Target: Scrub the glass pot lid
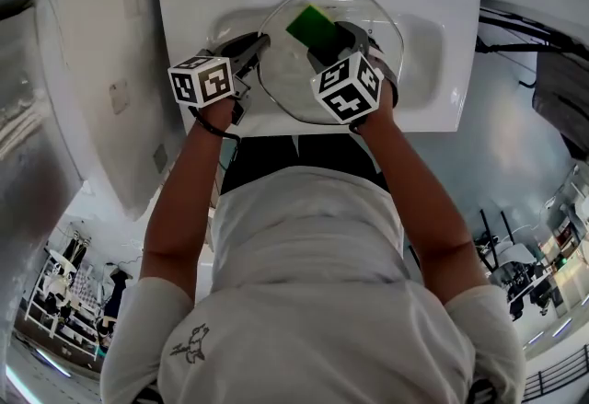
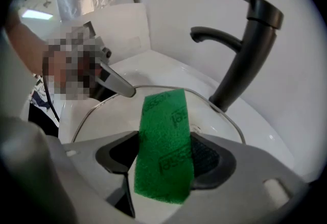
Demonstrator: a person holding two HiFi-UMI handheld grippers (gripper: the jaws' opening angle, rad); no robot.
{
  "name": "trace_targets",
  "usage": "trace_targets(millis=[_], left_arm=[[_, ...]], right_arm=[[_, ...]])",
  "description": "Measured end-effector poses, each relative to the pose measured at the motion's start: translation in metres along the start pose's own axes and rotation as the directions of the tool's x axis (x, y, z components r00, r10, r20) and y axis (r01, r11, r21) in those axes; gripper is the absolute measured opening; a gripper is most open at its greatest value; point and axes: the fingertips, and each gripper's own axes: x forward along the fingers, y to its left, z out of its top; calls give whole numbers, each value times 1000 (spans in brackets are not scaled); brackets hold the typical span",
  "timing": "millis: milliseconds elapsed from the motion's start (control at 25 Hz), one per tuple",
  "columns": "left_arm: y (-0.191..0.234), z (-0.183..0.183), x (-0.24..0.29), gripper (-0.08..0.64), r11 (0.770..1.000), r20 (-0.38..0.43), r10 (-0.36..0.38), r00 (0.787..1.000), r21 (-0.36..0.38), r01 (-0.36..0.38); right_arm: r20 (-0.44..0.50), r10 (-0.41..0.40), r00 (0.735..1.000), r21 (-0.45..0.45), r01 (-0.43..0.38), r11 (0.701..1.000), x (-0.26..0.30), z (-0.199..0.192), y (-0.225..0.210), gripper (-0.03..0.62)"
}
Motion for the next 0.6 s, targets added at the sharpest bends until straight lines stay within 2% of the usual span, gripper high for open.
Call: trace_targets(millis=[80,200,320,400,440,520,600], left_arm=[[0,0,0,64,1000,2,0,1000,-1,0],[1,1,0,64,1000,6,6,1000,2,-6],[0,1,1,64,1000,13,8,1000,3,-8],[0,2,1,64,1000,17,11,1000,5,-11],[0,2,0,64,1000,20,13,1000,6,-13],[0,1,0,64,1000,24,16,1000,5,-16],[1,1,0,64,1000,30,18,999,0,-18]], right_arm=[[1,15,1000,-19,-15,1000,-2,0,9,305],[-5,113,994,2,-113,994,-3,-4,36,302],[-24,170,985,-40,-171,984,-7,-15,61,302],[-22,192,981,-13,-192,981,-16,-21,65,304],[-15,176,984,11,-176,984,-22,-25,59,304],[1,88,996,82,-88,993,-37,-36,31,304],[15,-17,1000,192,14,981,-52,-51,-7,305]])
